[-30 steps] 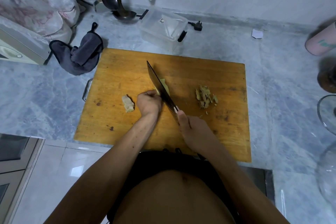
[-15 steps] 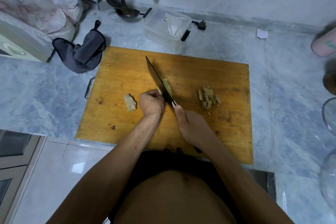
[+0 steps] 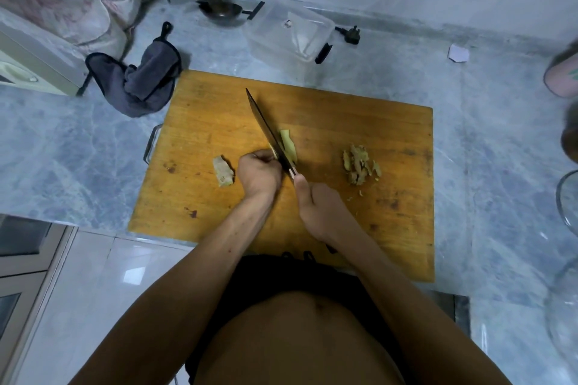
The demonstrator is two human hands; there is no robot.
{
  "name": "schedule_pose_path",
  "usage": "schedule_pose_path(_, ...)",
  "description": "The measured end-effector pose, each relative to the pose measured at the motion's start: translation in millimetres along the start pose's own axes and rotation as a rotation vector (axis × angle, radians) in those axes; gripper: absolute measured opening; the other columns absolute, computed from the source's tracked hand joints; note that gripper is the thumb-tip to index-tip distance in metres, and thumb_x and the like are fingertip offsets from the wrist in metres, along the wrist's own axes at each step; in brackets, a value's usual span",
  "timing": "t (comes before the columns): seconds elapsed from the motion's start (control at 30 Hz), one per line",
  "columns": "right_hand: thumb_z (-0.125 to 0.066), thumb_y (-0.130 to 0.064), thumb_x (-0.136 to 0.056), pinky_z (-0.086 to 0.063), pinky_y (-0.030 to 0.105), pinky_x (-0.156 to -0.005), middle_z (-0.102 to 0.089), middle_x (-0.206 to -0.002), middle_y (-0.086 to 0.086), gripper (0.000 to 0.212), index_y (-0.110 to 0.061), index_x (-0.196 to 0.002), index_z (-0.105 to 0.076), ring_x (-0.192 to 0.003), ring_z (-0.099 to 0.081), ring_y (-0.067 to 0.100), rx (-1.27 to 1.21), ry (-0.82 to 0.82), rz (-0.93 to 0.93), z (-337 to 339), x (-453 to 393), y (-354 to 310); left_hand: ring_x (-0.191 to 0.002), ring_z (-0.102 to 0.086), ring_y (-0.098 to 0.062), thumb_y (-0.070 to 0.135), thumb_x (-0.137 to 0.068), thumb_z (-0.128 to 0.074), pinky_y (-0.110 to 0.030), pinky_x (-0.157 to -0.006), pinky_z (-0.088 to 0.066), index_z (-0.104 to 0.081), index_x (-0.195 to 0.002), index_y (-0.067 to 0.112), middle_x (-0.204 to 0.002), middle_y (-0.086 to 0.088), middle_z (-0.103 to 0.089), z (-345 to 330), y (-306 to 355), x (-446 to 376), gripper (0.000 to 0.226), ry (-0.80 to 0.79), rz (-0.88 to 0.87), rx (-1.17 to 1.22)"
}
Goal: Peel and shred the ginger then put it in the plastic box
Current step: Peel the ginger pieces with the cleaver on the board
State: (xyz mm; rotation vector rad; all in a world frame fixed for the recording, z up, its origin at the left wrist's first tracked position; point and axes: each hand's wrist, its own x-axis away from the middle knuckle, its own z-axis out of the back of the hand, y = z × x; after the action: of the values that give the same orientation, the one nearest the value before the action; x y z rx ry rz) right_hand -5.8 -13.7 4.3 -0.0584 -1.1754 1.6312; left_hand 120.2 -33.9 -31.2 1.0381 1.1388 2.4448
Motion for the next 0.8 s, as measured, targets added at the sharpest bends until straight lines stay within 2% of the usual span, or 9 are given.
schedule_pose_path(0.13, -0.022, -0.046, -0.107, -0.034, 0.026, -0.054, -0.05, -0.064, 0.001, 0.057, -0.016, -0.065, -0.046, -0.059, -0.049, 0.013, -0.01, 0.021, -0.001, -1, -5, 0, -0.082, -0.063, -0.017, 0.0, -0.086, -0.059, -0.025, -0.08, -0.052, -0.074, -0.082, 0.015, -0.082, 0.002, -0.066, 2, 1, 0, 0.021, -0.013, -0.011, 0.022)
schedule_pose_path(0.2, -0.022, -0.046, -0.107, -0.035, 0.031, -0.057, -0.051, -0.064, 0.003, 0.057, -0.015, -0.065, -0.045, -0.06, -0.049, 0.016, -0.009, 0.036, 0.021, -2, -4, 1, -0.074, -0.064, -0.017, -0.001, -0.086, -0.059, -0.024, -0.074, -0.053, -0.068, -0.07, 0.021, -0.073, 0.005, -0.066, 1, -1, -1, 0.028, -0.034, -0.001, 0.073)
schedule_pose_path(0.27, -0.023, -0.047, -0.107, -0.038, 0.034, -0.063, -0.053, -0.065, 0.005, 0.057, -0.014, -0.066, -0.046, -0.062, -0.05, 0.02, -0.021, 0.052, 0.044, -4, -2, 5, -0.063, -0.063, -0.015, -0.002, -0.085, -0.059, -0.02, -0.062, -0.054, -0.068, -0.07, 0.022, -0.069, 0.004, -0.067, 1, -8, -3, 0.03, -0.057, 0.028, 0.111)
schedule_pose_path(0.3, -0.023, -0.048, -0.107, -0.04, 0.036, -0.067, -0.054, -0.066, 0.006, 0.058, -0.014, -0.067, -0.048, -0.064, -0.051, 0.02, -0.036, 0.055, 0.041, -5, -1, 8, -0.062, -0.065, -0.017, -0.002, -0.083, -0.06, -0.022, -0.061, -0.056, -0.071, -0.071, 0.021, -0.07, 0.001, -0.069, 2, -12, -5, 0.029, -0.064, 0.046, 0.137)
schedule_pose_path(0.4, -0.023, -0.051, -0.105, -0.044, 0.034, -0.068, -0.055, -0.067, 0.003, 0.058, -0.016, -0.069, -0.051, -0.063, -0.052, 0.018, -0.1, 0.029, -0.005, -2, 2, 14, -0.075, -0.071, -0.023, 0.001, -0.081, -0.063, -0.038, -0.078, -0.061, -0.074, -0.073, 0.02, -0.077, -0.002, -0.075, 2, -24, -18, 0.023, -0.068, 0.068, 0.166)
schedule_pose_path(0.53, -0.022, -0.054, -0.105, -0.042, 0.033, -0.065, -0.051, -0.066, 0.004, 0.058, -0.017, -0.068, -0.048, -0.061, -0.051, 0.02, -0.111, -0.024, -0.005, 3, -2, 7, -0.071, -0.071, -0.026, 0.006, -0.08, -0.064, -0.046, -0.077, -0.061, -0.075, -0.079, 0.019, -0.077, -0.005, -0.075, 4, -25, -25, 0.017, -0.076, 0.094, 0.154)
schedule_pose_path(0.63, -0.022, -0.054, -0.105, -0.043, 0.032, -0.061, -0.05, -0.064, 0.006, 0.059, -0.014, -0.07, -0.048, -0.058, -0.052, 0.022, -0.114, -0.038, 0.003, 7, -7, 0, -0.072, -0.072, -0.029, 0.01, -0.076, -0.065, -0.047, -0.078, -0.061, -0.076, -0.083, 0.017, -0.078, -0.007, -0.075, 5, -20, -22, 0.014, -0.092, 0.064, 0.101)
schedule_pose_path(0.7, -0.022, -0.055, -0.104, -0.045, 0.028, -0.051, -0.051, -0.06, 0.004, 0.059, -0.013, -0.073, -0.049, -0.051, -0.052, 0.018, -0.132, -0.047, -0.007, 11, -7, -1, -0.075, -0.072, -0.029, 0.008, -0.08, -0.065, -0.044, -0.079, -0.06, -0.073, -0.076, 0.018, -0.077, -0.006, -0.074, 8, -16, -18, 0.014, -0.091, 0.038, 0.051)
schedule_pose_path(0.8, -0.023, -0.056, -0.104, -0.044, 0.026, -0.049, -0.049, -0.056, 0.002, 0.059, -0.013, -0.074, -0.051, -0.044, -0.048, 0.013, -0.179, -0.043, 0.004, 17, -4, 4, -0.083, -0.071, -0.027, 0.006, -0.084, -0.062, -0.04, -0.084, -0.059, -0.072, -0.073, 0.019, -0.081, -0.002, -0.073, 14, -10, -11, 0.02, -0.066, -0.014, 0.004)
